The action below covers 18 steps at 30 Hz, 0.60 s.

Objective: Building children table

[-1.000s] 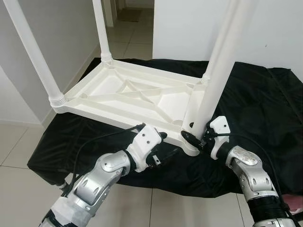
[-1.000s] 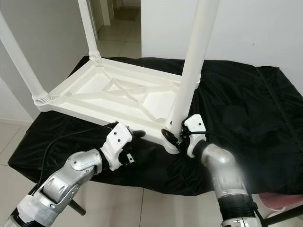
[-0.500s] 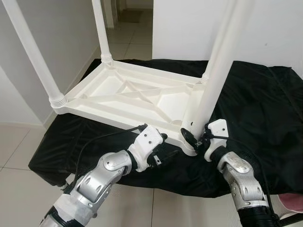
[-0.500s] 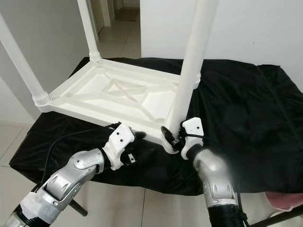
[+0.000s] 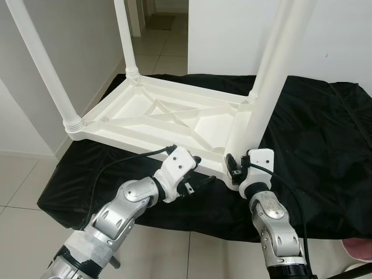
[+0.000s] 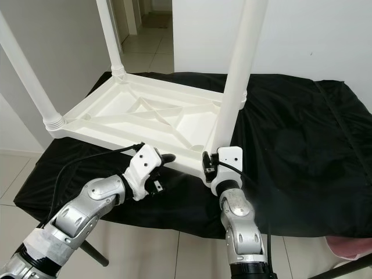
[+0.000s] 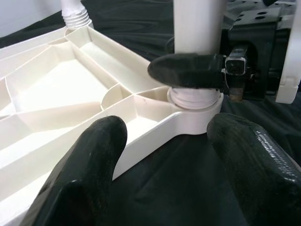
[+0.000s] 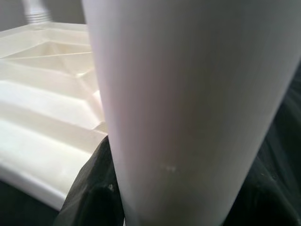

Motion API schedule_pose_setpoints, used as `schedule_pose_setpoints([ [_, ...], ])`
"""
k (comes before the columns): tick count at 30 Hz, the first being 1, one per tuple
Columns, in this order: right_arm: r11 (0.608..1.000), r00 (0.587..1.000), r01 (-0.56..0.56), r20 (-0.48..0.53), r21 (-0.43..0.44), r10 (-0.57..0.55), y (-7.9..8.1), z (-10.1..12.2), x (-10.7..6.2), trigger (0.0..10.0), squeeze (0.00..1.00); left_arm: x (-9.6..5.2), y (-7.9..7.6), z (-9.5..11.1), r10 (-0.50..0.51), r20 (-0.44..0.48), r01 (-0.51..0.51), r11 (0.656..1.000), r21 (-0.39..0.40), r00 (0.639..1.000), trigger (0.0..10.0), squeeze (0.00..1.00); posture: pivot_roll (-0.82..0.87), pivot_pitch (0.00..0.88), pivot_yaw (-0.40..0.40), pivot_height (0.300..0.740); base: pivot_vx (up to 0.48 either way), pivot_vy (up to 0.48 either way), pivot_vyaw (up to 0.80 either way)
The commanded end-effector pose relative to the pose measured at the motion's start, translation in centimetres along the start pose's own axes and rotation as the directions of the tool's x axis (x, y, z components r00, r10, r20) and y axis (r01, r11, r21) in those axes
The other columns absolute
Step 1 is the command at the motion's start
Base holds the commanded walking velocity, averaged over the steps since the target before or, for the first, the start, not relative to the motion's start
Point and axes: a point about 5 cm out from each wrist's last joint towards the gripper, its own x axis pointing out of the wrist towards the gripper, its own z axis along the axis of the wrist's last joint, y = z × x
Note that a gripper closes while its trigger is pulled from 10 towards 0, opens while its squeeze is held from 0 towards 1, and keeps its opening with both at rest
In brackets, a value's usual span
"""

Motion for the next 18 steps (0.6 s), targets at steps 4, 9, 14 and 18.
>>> schedule_pose_setpoints([
  [4, 0.984, 0.982, 0.177, -0.076, 0.030, -0.174, -0.3, -1.2, -0.6, 10.0, 0.00, -0.6, -0.2, -0.2, -0.081, -0.006, 0.081, 0.997, 0.007, 0.997, 10.0, 0.00, -0.05, 0.031, 0.020, 0.740, 0.000, 0.000, 0.00],
  [9, 0.984, 0.983, 0.176, -0.063, 0.035, -0.174, -0.3, -0.8, -0.5, 10.0, 0.00, -0.7, -0.1, -0.3, -0.078, -0.007, 0.078, 0.997, 0.008, 0.997, 10.0, 0.00, -0.05, 0.030, 0.020, 0.740, 0.000, 0.000, 0.00],
  [14, 0.991, 0.992, 0.124, -0.027, 0.042, -0.122, 0.0, -0.2, -0.5, 10.0, 0.94, -0.7, -0.3, -0.3, -0.085, -0.006, 0.085, 0.996, 0.007, 0.996, 10.0, 0.00, -0.05, 0.029, 0.020, 0.740, 0.000, 0.000, 0.00],
  [18, 0.997, 0.998, 0.066, 0.003, 0.043, -0.066, 0.1, 0.1, -0.6, 10.0, 1.00, -0.7, -0.6, -0.3, -0.094, -0.007, 0.094, 0.996, 0.004, 0.996, 10.0, 0.00, -0.05, 0.023, 0.021, 0.740, 0.000, 0.000, 0.00],
])
